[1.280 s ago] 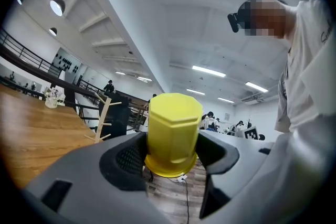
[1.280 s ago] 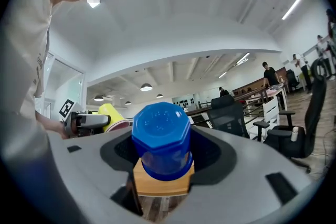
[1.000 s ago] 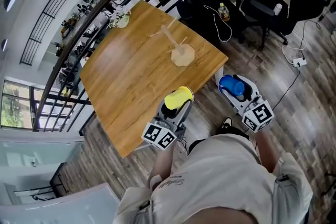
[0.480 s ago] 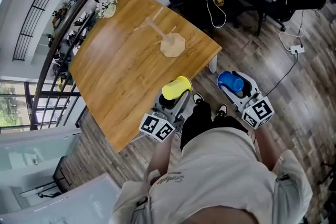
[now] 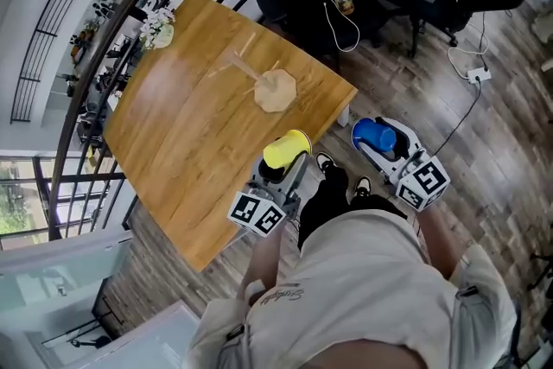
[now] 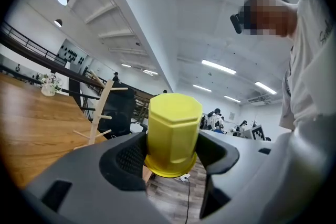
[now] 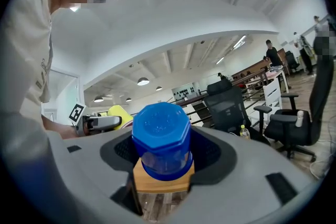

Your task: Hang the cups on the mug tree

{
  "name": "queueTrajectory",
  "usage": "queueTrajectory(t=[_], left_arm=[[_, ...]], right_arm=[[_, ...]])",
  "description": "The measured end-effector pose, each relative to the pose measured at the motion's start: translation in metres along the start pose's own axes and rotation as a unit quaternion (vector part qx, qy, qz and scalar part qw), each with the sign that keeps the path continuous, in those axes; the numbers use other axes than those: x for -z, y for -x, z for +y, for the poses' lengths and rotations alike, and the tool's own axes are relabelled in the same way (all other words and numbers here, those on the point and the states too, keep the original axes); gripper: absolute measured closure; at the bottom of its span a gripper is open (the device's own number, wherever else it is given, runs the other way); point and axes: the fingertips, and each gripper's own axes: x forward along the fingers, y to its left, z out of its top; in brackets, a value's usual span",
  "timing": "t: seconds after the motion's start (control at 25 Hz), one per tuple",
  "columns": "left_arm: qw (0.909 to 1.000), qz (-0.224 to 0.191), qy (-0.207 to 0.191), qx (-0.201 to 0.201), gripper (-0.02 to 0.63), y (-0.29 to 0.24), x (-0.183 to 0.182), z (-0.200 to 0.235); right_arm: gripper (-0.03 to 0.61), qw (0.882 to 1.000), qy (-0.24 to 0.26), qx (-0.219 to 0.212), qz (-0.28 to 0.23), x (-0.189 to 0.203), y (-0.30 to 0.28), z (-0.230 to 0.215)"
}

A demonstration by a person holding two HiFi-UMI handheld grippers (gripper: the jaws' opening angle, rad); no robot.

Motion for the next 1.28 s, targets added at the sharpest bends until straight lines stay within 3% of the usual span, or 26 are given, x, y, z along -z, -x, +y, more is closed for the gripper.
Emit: queueTrajectory(t=[0.4,0.72,0.96,1.28], left_arm=[[0.9989,-0.022,0.027,-0.032,0.321,-0.001,-0.016,0.077],[0.9970,-0.051,0.027,-0.051,0.321,-0.011,-0.055,0.141],[0.9964,-0.047,0.031,-0.064,0.320,-0.014,-0.058,0.185],[0.9942,-0.043,0.044,-0.088,0.321,-0.025,-0.055,0.200]], right_arm=[[0.319,0.999,0.033,-0.026,0.014,-0.021,-0.102,-0.015],[0.319,0.997,0.055,-0.051,0.013,-0.050,-0.186,-0.017],[0.319,0.996,0.064,-0.053,0.020,-0.047,-0.222,-0.016],[0.319,0.995,0.060,-0.064,0.042,-0.041,-0.239,-0.036]])
